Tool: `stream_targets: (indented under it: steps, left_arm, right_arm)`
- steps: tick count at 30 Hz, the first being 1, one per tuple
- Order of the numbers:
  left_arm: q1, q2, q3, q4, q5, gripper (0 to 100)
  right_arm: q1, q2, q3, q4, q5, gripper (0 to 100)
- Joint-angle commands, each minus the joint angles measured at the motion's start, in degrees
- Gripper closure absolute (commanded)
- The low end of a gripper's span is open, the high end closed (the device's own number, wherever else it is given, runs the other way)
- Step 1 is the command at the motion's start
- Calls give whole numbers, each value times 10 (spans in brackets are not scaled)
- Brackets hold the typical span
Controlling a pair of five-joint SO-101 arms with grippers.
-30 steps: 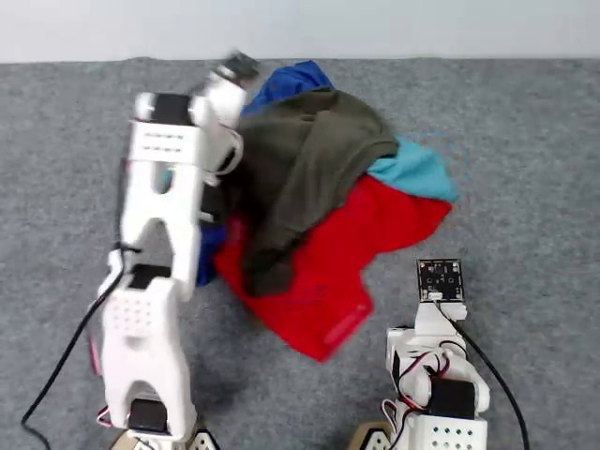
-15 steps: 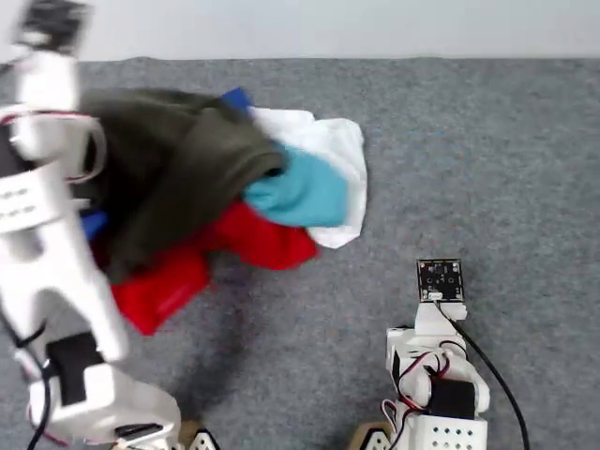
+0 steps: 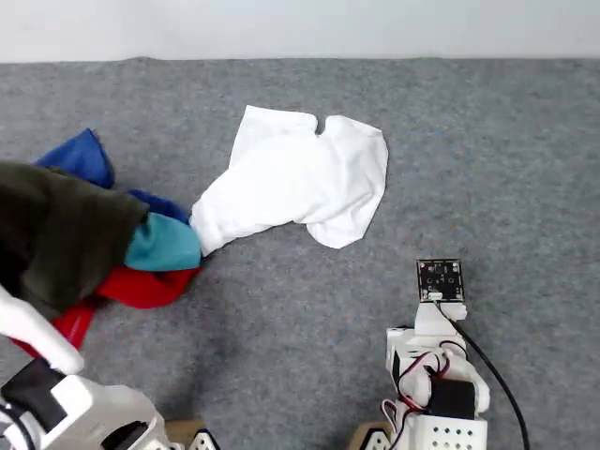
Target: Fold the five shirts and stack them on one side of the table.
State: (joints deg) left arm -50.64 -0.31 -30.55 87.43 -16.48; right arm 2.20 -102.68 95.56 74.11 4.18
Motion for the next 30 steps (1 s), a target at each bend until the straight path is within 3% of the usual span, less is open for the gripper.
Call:
stream_targets:
  steps: [1, 5, 10, 17, 20, 26, 30]
  left_arm:
    - [-32, -38, -7, -85, 5, 996]
    - [-46, -38, -7, -139, 4, 996]
    - [-45, -37, 3, -146, -4, 995]
    - [6, -38, 81, -149, -91, 987]
    - [11, -41, 101, -149, -109, 906]
    - [7, -44, 100, -149, -94, 625]
    - [12, -61, 90, -149, -94, 609]
  right_arm:
    - [6, 2, 10, 2, 6, 990]
    - [6, 2, 10, 2, 6, 990]
    - [6, 2, 10, 2, 6, 990]
    - [6, 2, 10, 2, 6, 990]
    - [6, 2, 10, 2, 6, 990]
    - [6, 2, 10, 2, 6, 990]
    - [6, 2, 10, 2, 6, 990]
